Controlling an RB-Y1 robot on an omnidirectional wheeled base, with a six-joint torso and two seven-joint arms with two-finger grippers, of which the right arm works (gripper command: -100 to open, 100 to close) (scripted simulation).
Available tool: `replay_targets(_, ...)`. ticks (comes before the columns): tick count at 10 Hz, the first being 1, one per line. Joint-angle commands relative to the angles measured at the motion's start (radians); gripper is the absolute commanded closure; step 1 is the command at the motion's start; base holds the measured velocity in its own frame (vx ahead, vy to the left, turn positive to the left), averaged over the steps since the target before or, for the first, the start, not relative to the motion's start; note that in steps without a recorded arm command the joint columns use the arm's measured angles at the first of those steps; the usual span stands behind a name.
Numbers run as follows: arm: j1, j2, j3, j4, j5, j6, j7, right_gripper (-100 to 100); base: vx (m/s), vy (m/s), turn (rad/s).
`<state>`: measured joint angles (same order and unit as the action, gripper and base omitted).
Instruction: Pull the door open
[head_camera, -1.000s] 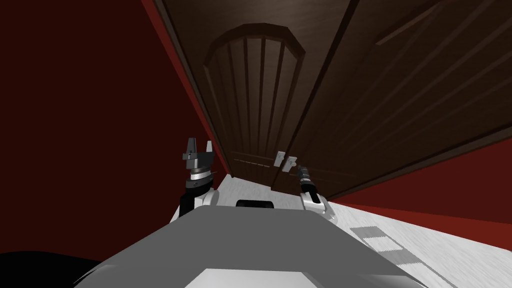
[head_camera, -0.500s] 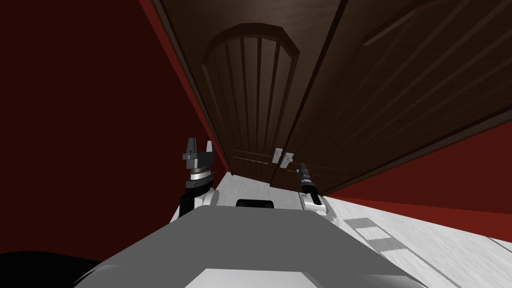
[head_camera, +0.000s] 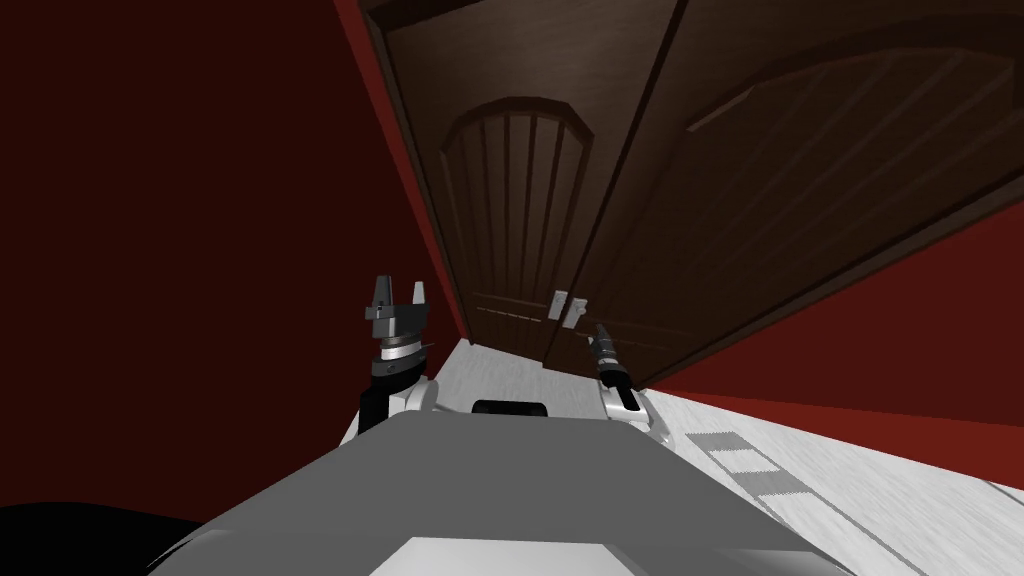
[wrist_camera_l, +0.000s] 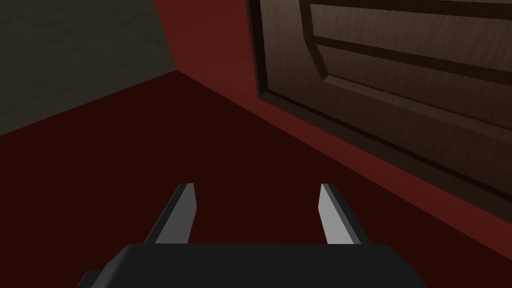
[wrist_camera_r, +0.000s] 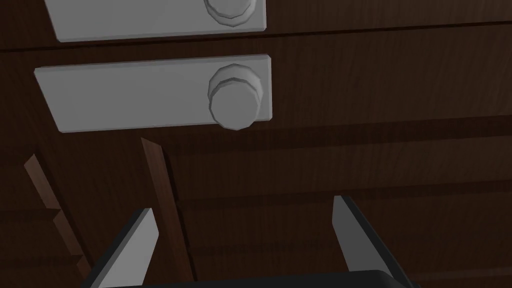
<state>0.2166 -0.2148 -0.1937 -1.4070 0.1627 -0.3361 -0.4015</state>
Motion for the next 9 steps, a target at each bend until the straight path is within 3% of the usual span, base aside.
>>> replay_targets(1,0.012,-0.007,-0.028,0.019,-0.005,0.003,0.006,-100,-0.025,-0.025,-0.168)
replay_targets(4,0.014,-0.013,-0.065,0.05,-0.012,0.006,0.019,-100,0.08,-0.082,-0.1)
replay_targets(9,-0.028,0.005,-0.04,0.048,-0.008,-0.001,0.026,-100,0.186,0.009,0.081)
